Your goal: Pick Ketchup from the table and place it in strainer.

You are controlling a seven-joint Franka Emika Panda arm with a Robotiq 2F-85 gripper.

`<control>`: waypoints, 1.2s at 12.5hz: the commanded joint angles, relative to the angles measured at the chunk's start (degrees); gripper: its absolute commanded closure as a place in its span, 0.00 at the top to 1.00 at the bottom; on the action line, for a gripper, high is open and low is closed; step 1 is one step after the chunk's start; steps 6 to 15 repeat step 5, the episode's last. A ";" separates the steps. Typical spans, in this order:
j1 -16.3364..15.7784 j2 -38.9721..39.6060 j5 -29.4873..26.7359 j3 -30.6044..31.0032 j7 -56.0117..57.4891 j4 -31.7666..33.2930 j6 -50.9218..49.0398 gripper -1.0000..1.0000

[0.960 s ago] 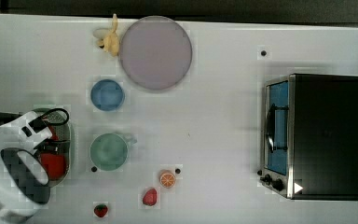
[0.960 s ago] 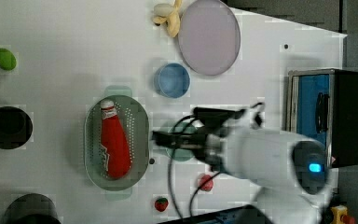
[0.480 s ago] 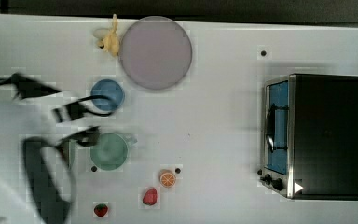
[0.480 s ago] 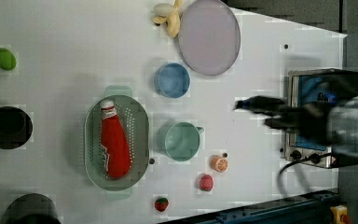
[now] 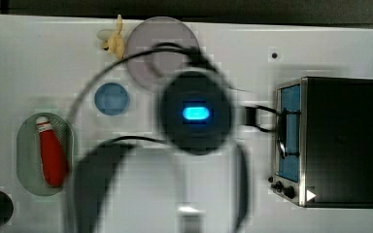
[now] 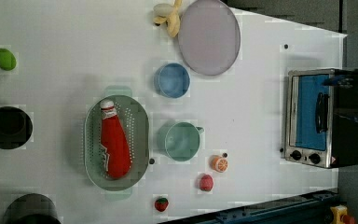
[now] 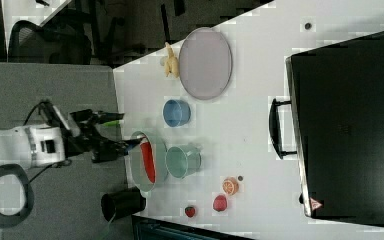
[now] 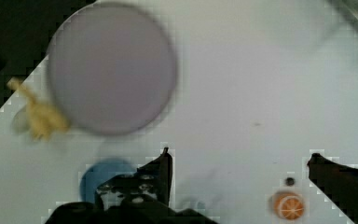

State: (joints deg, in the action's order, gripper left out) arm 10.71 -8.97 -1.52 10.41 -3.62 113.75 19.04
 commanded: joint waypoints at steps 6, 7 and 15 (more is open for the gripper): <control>0.64 -0.45 -0.29 -2.28 -0.88 -4.34 -6.24 1.00; 0.64 -0.45 -0.29 -2.28 -0.88 -4.34 -6.24 1.00; 0.64 -0.45 -0.29 -2.28 -0.88 -4.34 -6.24 1.00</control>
